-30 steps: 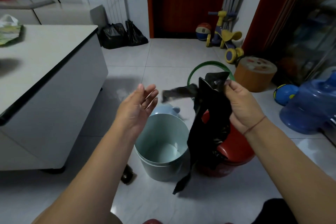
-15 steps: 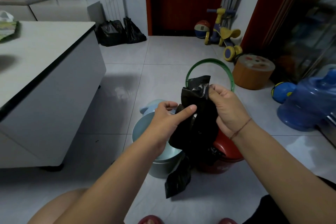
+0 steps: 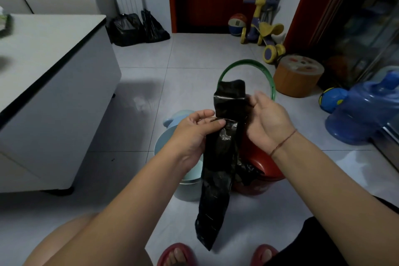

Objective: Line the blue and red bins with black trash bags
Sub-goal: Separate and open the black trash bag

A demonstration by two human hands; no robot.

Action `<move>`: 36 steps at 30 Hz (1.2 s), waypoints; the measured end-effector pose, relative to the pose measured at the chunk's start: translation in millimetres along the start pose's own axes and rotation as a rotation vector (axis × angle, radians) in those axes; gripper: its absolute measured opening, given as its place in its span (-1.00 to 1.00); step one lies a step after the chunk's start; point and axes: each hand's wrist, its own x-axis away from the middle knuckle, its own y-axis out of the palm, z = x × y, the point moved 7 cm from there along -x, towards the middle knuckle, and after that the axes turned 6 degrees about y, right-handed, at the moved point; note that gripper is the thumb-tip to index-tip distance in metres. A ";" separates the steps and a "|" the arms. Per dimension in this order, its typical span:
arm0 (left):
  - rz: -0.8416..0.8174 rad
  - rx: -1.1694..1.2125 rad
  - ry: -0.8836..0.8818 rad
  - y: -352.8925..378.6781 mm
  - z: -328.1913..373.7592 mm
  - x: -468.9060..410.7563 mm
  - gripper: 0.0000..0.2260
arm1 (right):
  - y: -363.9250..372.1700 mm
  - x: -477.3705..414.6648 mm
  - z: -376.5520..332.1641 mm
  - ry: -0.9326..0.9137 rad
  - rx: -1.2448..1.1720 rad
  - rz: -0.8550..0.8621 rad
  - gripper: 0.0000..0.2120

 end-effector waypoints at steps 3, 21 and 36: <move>0.030 0.056 0.017 -5.6 5.3 -1.7 -0.76 | 6.7 3.6 1.6 -0.030 0.254 -0.194 -0.32; -0.080 -1.117 0.096 -60.1 49.1 -3.2 -0.80 | -50.1 -11.0 -45.5 -0.455 0.489 0.410 -0.70; -0.498 -1.299 0.031 3.3 -10.9 11.8 -0.82 | -35.6 12.0 -83.9 -0.695 0.713 0.372 -0.54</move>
